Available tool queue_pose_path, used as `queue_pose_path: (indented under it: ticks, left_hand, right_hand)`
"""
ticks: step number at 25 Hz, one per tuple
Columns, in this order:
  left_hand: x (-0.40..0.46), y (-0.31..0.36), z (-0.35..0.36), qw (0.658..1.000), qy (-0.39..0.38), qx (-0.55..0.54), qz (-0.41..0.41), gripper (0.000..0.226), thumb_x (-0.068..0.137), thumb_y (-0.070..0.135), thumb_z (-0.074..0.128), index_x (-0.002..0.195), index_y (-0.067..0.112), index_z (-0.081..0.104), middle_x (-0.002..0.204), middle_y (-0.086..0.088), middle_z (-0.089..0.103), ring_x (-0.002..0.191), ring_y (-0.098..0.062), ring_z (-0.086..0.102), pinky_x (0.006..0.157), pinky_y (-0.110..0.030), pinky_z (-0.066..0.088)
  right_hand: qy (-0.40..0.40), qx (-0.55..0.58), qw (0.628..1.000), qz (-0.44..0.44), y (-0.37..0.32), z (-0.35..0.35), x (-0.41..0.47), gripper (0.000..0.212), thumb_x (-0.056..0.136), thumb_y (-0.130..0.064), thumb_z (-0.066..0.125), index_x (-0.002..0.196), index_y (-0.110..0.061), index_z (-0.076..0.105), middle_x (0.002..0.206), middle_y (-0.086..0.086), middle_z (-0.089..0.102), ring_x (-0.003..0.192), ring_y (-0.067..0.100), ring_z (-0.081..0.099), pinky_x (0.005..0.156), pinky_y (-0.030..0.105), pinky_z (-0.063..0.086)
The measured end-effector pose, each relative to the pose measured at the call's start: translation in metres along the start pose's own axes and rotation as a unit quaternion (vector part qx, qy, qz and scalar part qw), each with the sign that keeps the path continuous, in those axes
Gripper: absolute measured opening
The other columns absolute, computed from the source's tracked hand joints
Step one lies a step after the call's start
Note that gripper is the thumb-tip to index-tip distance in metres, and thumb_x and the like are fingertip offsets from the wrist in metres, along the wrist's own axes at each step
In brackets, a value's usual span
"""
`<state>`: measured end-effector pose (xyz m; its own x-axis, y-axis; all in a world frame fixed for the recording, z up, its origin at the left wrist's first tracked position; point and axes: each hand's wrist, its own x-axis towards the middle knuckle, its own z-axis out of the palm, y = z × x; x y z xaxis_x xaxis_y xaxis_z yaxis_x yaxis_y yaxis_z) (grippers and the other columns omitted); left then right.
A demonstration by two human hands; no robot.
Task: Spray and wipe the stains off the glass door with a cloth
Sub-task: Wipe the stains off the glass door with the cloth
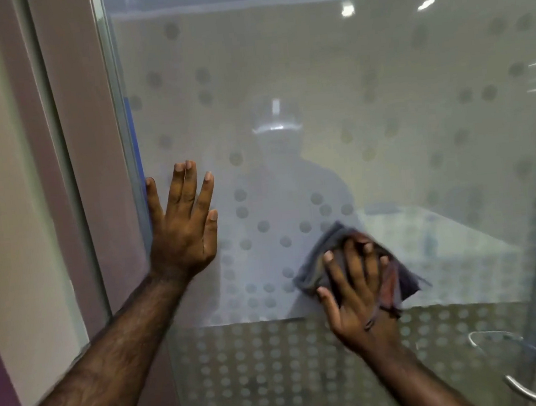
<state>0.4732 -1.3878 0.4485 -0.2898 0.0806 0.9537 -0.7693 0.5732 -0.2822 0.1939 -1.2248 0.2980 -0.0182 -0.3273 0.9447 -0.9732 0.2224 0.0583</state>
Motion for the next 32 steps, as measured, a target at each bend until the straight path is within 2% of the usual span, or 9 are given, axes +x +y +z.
queue_pose_path:
  ticks: [5,7,9,12,15,20,22,28,32]
  left_hand:
    - [0.0,0.01,-0.002,0.999,-0.035,0.029,-0.008,0.059,0.113,0.031,0.041,0.165,0.006,0.03,0.173,-0.025,0.023,0.162,-0.041,0.023,0.127,-0.074,0.01]
    - [0.001,0.019,-0.004,0.999,-0.043,0.028,-0.006,0.06,0.114,0.033,0.039,0.166,0.005,0.028,0.174,-0.026,0.021,0.163,-0.04,0.021,0.127,-0.075,0.01]
    - [0.007,0.029,-0.007,0.999,-0.04,0.018,-0.009,0.064,0.113,0.037,0.04,0.166,0.004,0.026,0.174,-0.026,0.018,0.163,-0.041,0.018,0.127,-0.074,0.007]
    - [0.026,0.049,-0.008,1.0,-0.027,-0.01,0.005,0.072,0.11,0.043,0.045,0.166,0.004,0.024,0.174,-0.026,0.017,0.164,-0.043,0.015,0.129,-0.07,0.002]
    - [0.038,0.062,0.001,0.999,-0.029,-0.023,0.026,0.072,0.109,0.042,0.046,0.167,0.004,0.024,0.175,-0.025,0.017,0.164,-0.041,0.016,0.128,-0.073,0.007]
    - [0.039,0.065,0.007,0.998,-0.043,-0.029,0.026,0.07,0.11,0.044,0.039,0.167,0.007,0.024,0.176,-0.022,0.014,0.165,-0.039,0.014,0.129,-0.073,0.005]
    - [0.039,0.066,0.006,0.998,-0.044,-0.032,0.026,0.07,0.11,0.045,0.037,0.167,0.007,0.023,0.176,-0.022,0.015,0.165,-0.039,0.014,0.129,-0.073,0.006]
    - [0.039,0.063,0.004,0.998,-0.042,-0.031,0.038,0.071,0.109,0.045,0.038,0.167,0.006,0.024,0.176,-0.023,0.016,0.164,-0.04,0.017,0.126,-0.075,0.012]
    - [0.041,0.067,0.004,0.998,-0.038,-0.03,0.035,0.072,0.108,0.046,0.037,0.166,0.004,0.025,0.176,-0.024,0.016,0.164,-0.041,0.018,0.127,-0.075,0.013]
  right_hand:
    - [0.068,-0.013,0.968,0.242,0.016,-0.025,0.083,0.072,0.111,-0.05,0.038,0.174,-0.019,0.018,0.181,0.02,0.012,0.168,0.045,0.01,0.133,0.065,0.016]
    - [0.054,-0.008,0.978,0.2,-0.006,-0.024,0.087,0.072,0.112,-0.053,0.037,0.174,-0.02,0.019,0.182,0.018,0.012,0.168,0.045,0.008,0.135,0.063,0.011]
    - [0.018,0.015,0.997,0.068,-0.018,-0.015,0.059,0.069,0.112,-0.054,0.045,0.172,-0.024,0.028,0.18,0.015,0.019,0.168,0.044,0.011,0.136,0.063,0.011]
    - [-0.023,0.016,0.999,-0.035,0.013,-0.01,-0.001,0.07,0.108,-0.056,0.055,0.169,-0.03,0.034,0.181,0.007,0.019,0.169,0.036,0.015,0.131,0.066,0.023]
    - [-0.007,-0.02,0.996,0.092,0.071,-0.025,-0.01,0.074,0.108,-0.062,0.046,0.171,-0.028,0.028,0.181,0.012,0.018,0.169,0.038,0.014,0.131,0.067,0.023]
    - [0.103,-0.029,0.951,0.291,0.138,-0.061,0.11,0.079,0.11,-0.067,0.025,0.174,-0.021,0.018,0.182,0.017,0.012,0.169,0.042,0.009,0.132,0.067,0.016]
    - [0.115,-0.042,0.954,0.274,0.117,-0.064,0.146,0.076,0.111,-0.065,0.03,0.173,-0.023,0.021,0.182,0.017,0.015,0.168,0.043,0.011,0.132,0.066,0.017]
    - [0.06,-0.016,0.998,0.001,0.083,-0.057,0.117,0.072,0.108,-0.064,0.045,0.168,-0.026,0.038,0.179,0.014,0.025,0.168,0.041,0.017,0.131,0.069,0.019]
    - [0.103,-0.04,0.974,0.197,0.154,-0.082,0.162,0.078,0.108,-0.069,0.025,0.174,-0.027,0.019,0.183,0.013,0.014,0.169,0.039,0.01,0.133,0.065,0.015]
